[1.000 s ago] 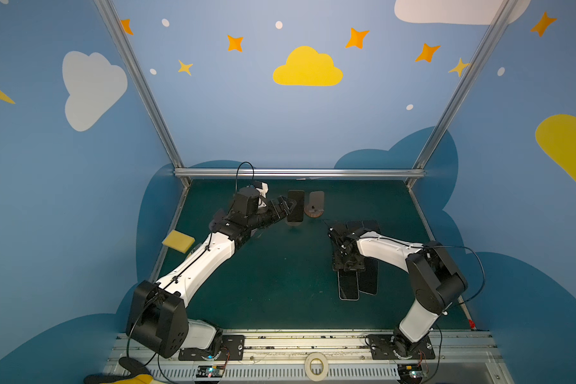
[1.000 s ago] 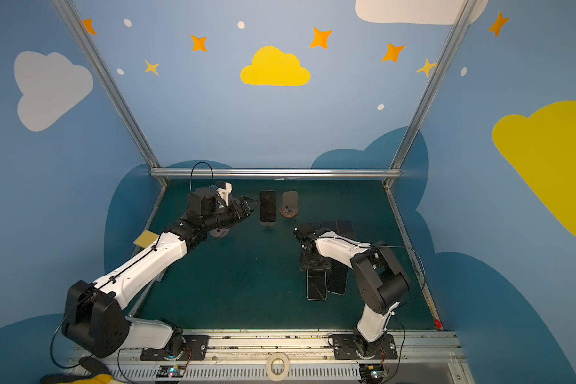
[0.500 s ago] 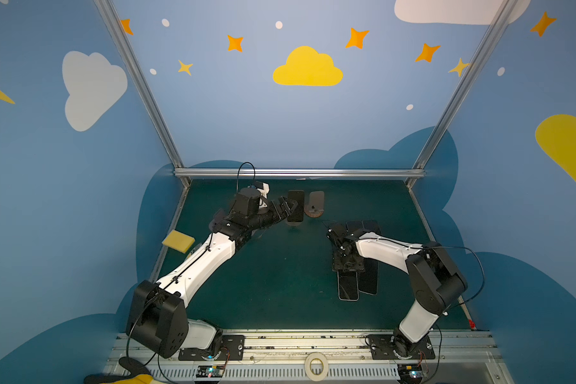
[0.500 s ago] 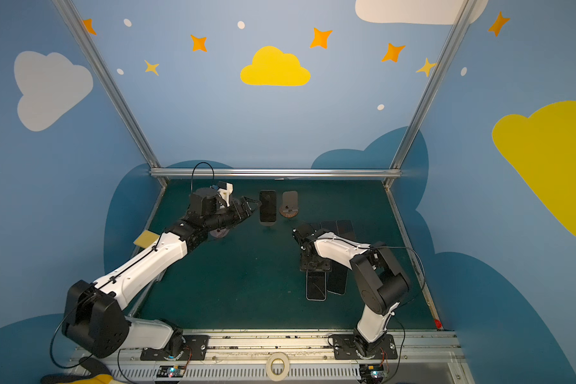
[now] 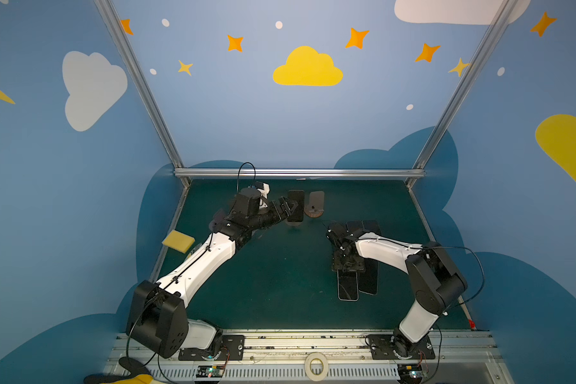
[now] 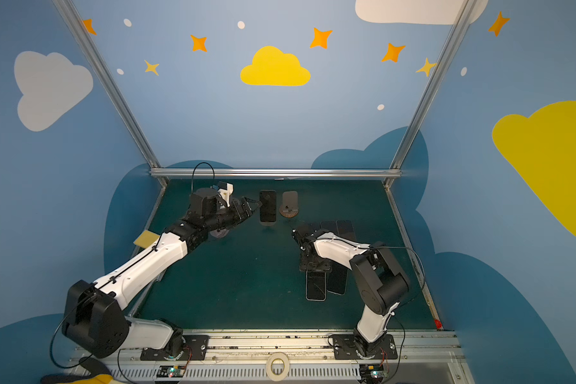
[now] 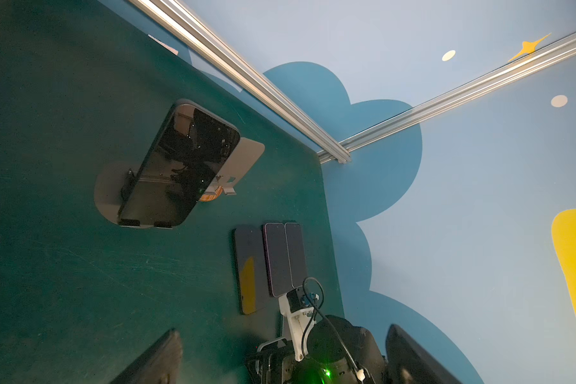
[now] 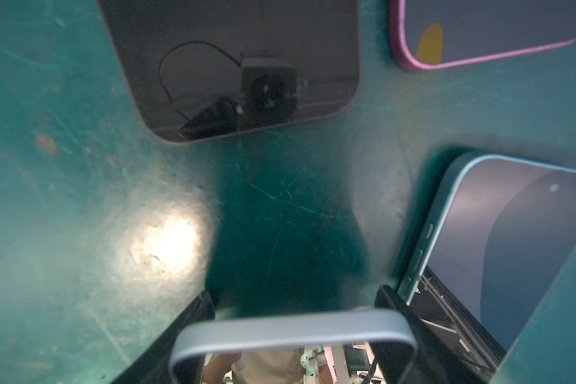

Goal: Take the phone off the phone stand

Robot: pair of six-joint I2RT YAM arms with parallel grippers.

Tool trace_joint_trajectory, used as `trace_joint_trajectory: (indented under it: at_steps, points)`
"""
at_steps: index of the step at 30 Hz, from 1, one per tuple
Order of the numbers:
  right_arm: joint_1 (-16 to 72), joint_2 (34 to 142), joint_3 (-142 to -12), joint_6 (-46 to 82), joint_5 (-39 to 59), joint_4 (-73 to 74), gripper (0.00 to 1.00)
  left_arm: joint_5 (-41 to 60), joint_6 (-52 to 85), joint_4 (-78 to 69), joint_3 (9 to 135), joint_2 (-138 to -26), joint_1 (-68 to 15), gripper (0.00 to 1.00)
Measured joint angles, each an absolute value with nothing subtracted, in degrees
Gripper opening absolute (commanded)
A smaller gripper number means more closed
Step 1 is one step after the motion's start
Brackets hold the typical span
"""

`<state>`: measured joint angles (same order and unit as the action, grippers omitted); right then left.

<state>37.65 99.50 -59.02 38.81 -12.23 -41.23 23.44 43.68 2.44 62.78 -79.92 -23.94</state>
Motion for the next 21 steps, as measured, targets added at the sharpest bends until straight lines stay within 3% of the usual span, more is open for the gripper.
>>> trace_joint_trajectory:
  at_steps: [21]
  points:
    - [38.2,99.9,-59.6,39.2,-13.1,-41.9,0.77,23.2,43.5,2.5,62.8,-79.9,-24.6,0.94]
